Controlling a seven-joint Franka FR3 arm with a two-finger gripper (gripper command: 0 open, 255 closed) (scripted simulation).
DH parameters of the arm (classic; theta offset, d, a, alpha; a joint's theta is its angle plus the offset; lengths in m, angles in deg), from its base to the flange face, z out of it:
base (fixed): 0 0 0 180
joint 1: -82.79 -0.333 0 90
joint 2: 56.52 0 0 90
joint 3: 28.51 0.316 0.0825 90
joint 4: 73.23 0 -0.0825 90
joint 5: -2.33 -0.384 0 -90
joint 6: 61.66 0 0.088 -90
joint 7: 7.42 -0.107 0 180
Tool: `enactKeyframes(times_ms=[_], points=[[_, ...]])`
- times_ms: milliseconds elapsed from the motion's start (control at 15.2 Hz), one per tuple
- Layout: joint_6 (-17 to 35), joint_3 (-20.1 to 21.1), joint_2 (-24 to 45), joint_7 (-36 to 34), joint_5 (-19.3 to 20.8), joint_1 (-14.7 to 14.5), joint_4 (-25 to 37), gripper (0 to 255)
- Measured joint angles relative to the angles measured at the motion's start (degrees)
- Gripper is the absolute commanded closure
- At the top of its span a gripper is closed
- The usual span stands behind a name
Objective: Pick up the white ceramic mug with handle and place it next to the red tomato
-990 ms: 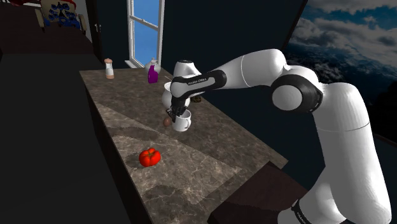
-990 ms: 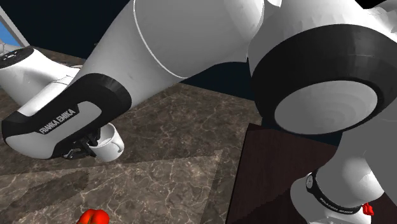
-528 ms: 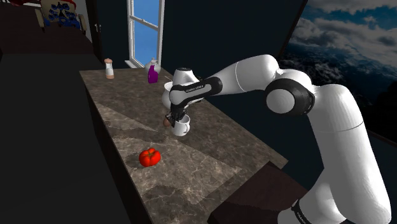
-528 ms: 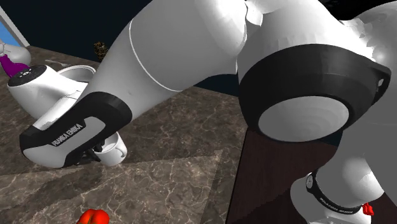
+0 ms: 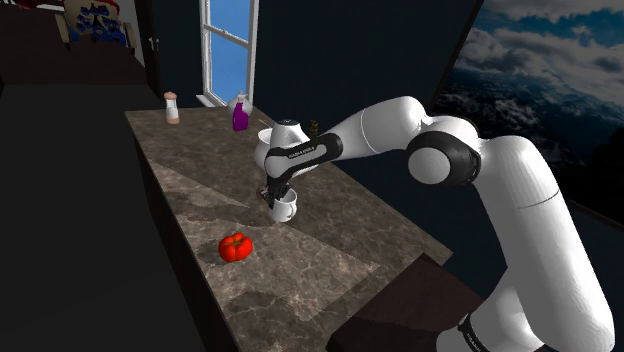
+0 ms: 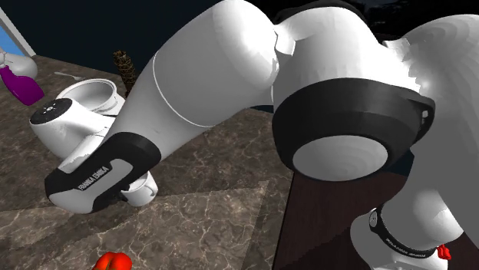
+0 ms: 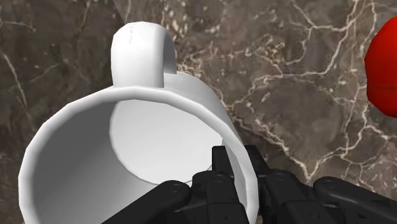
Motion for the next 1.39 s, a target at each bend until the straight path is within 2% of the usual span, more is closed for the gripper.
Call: enactKeyframes(times_ms=[330, 792, 858, 1254, 1386], points=[[2.1, 0.2, 2.6, 0.2, -0.2, 0.3, 0.5, 255], [2.3, 0.2, 3.3, 0.2, -0.3, 0.2, 1.0, 255], [2.3, 0.2, 3.3, 0.2, -0.3, 0.2, 1.0, 0], [2.4, 0.2, 3.3, 0.2, -0.2, 0.2, 1.0, 0], [1.3, 0.1, 1.4, 0.3, -0.1, 0.2, 0.2, 0]])
